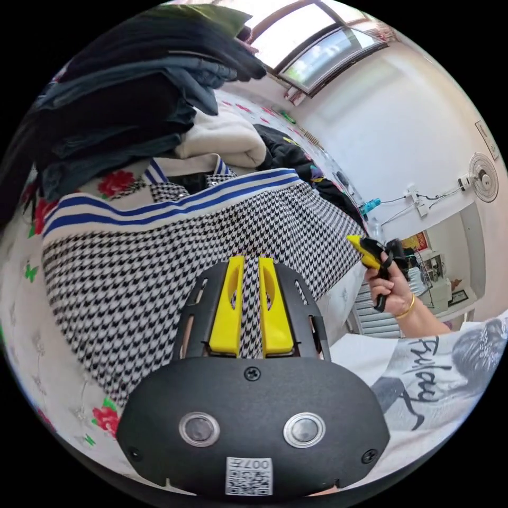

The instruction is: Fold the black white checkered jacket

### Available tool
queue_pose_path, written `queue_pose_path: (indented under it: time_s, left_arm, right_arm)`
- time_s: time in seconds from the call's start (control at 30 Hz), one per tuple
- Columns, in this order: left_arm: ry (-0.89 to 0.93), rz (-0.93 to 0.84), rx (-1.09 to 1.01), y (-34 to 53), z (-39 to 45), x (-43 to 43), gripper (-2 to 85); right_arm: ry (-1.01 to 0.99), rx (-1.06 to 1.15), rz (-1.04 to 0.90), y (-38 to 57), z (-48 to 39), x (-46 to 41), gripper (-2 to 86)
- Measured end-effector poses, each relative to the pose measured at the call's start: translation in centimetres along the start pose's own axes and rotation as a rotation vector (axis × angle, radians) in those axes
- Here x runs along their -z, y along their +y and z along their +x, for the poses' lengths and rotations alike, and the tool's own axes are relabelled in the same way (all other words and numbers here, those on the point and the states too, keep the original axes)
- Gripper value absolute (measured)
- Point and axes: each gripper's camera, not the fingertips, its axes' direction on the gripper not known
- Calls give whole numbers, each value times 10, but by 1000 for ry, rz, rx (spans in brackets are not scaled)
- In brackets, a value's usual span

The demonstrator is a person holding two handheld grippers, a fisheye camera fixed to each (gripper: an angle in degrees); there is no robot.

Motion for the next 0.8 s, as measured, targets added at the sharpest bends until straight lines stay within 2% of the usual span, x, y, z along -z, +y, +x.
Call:
queue_pose_path:
  time_s: [0.13,0.27,0.37,0.43,0.5,0.53,0.57,0.67,0.73,0.8]
  left_arm:
    - [-4,114,144,77,-55,85,43]
    - [-11,195,286,150,-104,145,44]
    - [-4,252,392,203,-140,177,50]
    - [82,338,495,244,-174,196,64]
    - [154,415,580,274,-198,208,71]
    - [200,458,629,291,-212,215,75]
    - [220,475,650,298,-218,219,77]
    - [219,509,666,317,-236,240,90]
    - [173,462,659,318,-252,251,109]
    - [209,445,649,313,-271,254,135]
  right_arm:
    - [158,486,-221,5,-148,-61,6]
    - [289,1028,-493,83,-276,-166,11]
    - [259,1252,-720,155,-297,-255,23]
    - [232,1212,-874,184,-277,-314,36]
    - [236,1053,-1030,197,-235,-373,49]
    - [236,898,-1149,197,-202,-405,57]
    - [137,744,-1194,187,-183,-415,65]
    - [-124,529,-1138,147,-172,-392,82]
    - [-209,511,-1042,121,-173,-363,95]
    - [-233,479,-892,91,-165,-329,108]
